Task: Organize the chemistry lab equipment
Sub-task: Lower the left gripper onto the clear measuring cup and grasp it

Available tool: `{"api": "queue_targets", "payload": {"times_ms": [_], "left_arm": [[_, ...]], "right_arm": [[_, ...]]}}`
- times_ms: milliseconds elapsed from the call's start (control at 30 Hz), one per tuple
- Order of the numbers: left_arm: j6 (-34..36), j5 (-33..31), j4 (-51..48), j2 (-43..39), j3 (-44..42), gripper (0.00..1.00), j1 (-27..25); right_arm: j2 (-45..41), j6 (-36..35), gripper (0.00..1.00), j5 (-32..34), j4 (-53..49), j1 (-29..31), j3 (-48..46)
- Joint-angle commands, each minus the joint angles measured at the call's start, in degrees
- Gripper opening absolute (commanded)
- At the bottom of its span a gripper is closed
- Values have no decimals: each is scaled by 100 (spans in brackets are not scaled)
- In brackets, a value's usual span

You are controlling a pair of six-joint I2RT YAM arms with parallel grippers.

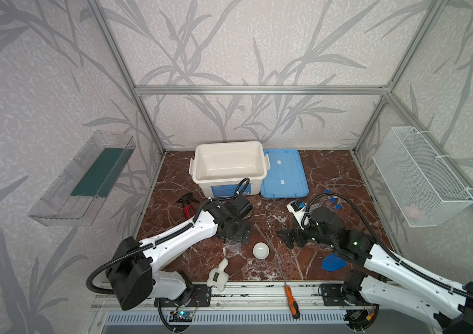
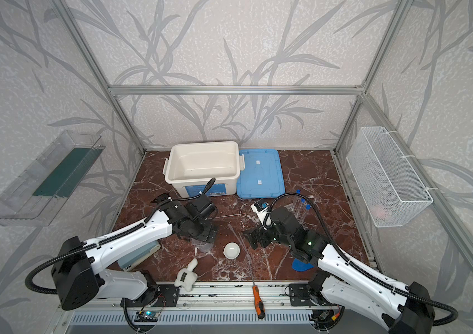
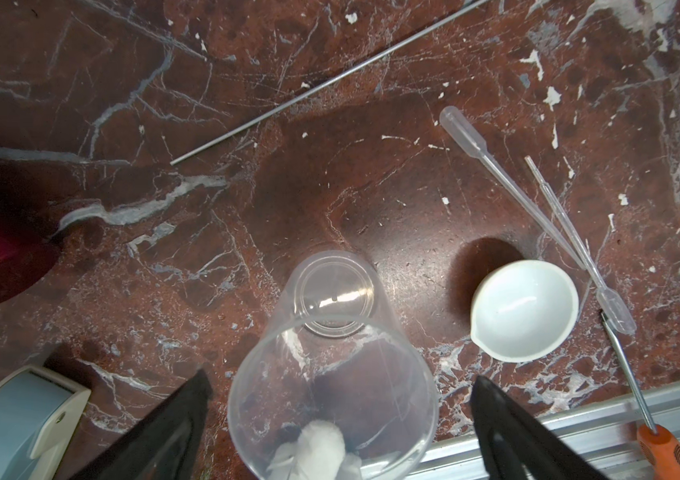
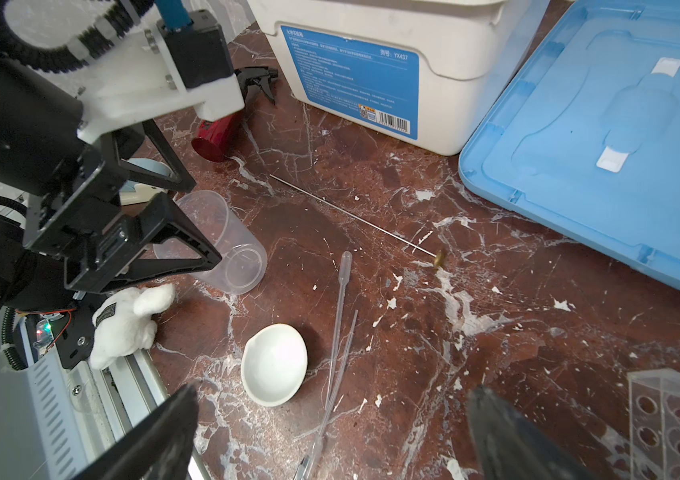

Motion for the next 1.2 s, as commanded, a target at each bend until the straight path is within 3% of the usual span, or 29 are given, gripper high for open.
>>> {"api": "queue_targets", "payload": {"times_ms": [0,467,767,933,1167], "left_arm": [[1,-48,29,170,-163,99,-30],[-131,-295,-17,348,-199,99,-191],[-267,-393,-90,370,-114,79,-214],[-305,-466,-165,214,-48,78,-214],[-248,-785,-818,-16,1096,74,-206]], "right_arm": [[-98,41,99,79,104,39,-105],[-54,86,99,172,143,48,-177],[-34,86,99,218,151,57,-173],[24,94,99,177,212,64,-165],[69,68,99,88,256,74,28]]}}
